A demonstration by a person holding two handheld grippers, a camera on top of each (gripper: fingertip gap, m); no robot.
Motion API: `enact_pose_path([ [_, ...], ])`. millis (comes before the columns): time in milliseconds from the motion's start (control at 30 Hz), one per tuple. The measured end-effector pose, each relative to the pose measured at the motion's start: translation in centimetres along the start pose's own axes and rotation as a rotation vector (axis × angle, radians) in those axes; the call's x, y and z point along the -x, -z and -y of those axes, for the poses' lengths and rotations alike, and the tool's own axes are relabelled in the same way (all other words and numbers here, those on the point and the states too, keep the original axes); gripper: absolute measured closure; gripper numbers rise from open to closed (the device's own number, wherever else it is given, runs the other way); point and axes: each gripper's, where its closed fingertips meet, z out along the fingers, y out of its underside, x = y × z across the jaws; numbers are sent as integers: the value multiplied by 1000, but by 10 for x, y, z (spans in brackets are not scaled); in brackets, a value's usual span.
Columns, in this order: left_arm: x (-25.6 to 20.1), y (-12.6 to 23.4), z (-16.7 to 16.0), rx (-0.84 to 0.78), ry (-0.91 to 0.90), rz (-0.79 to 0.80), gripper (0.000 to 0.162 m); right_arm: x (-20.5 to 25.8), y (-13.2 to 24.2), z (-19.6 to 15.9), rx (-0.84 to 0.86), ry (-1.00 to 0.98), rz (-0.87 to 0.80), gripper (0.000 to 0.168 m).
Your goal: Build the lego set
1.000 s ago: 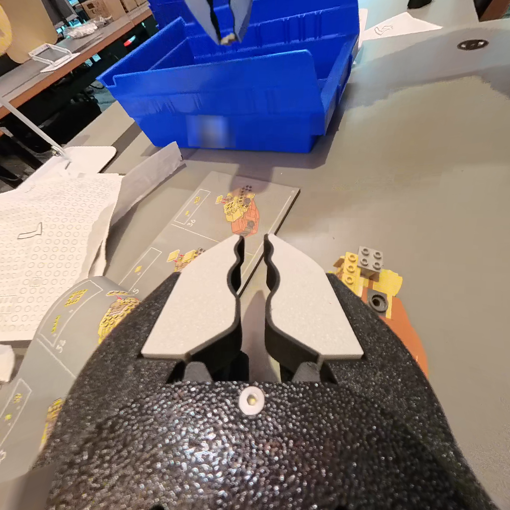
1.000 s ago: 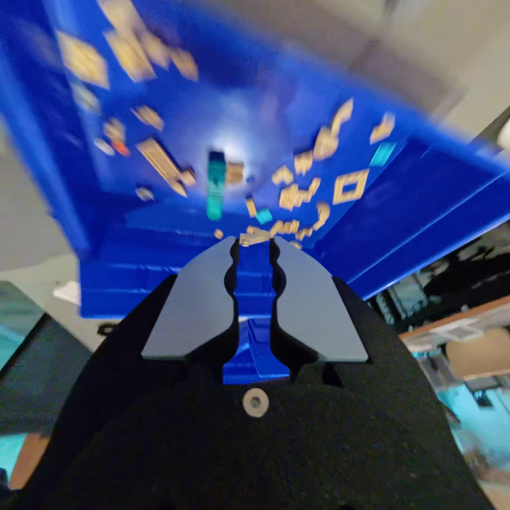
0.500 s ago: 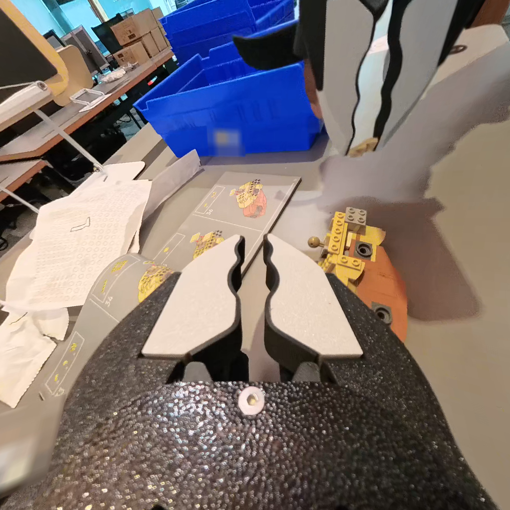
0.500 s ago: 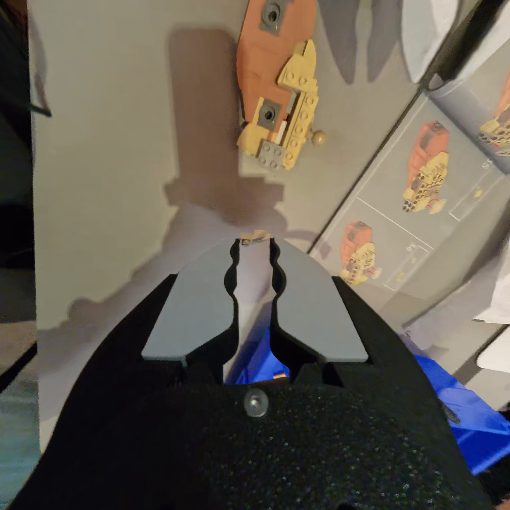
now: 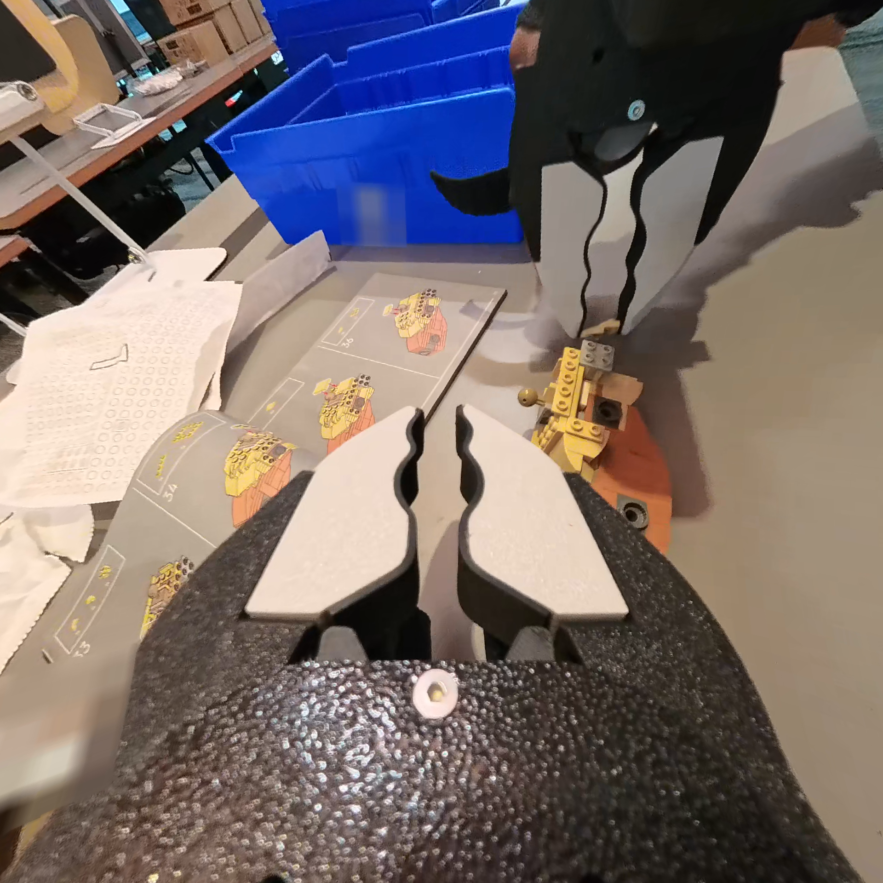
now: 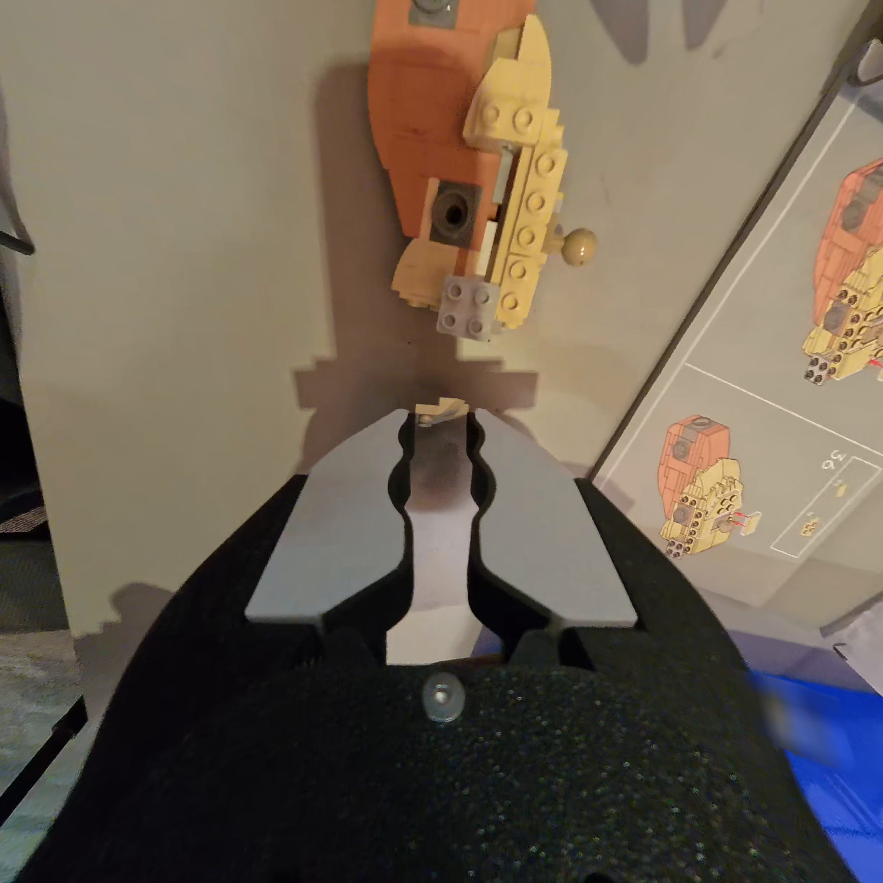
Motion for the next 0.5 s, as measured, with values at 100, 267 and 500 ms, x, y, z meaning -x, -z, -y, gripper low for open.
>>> enact_pose_path([
  [100,0,-1,-1,3,9,-2,150,1,-4,-1,0,-4,16,148],
  [267,0,-3,-4,12,16,-6,150,4,-8,-2,-17,-16,22,148],
  [500,0,-6,-8,24,15,-7,150,5,-4,1,-97,-45,9,146],
])
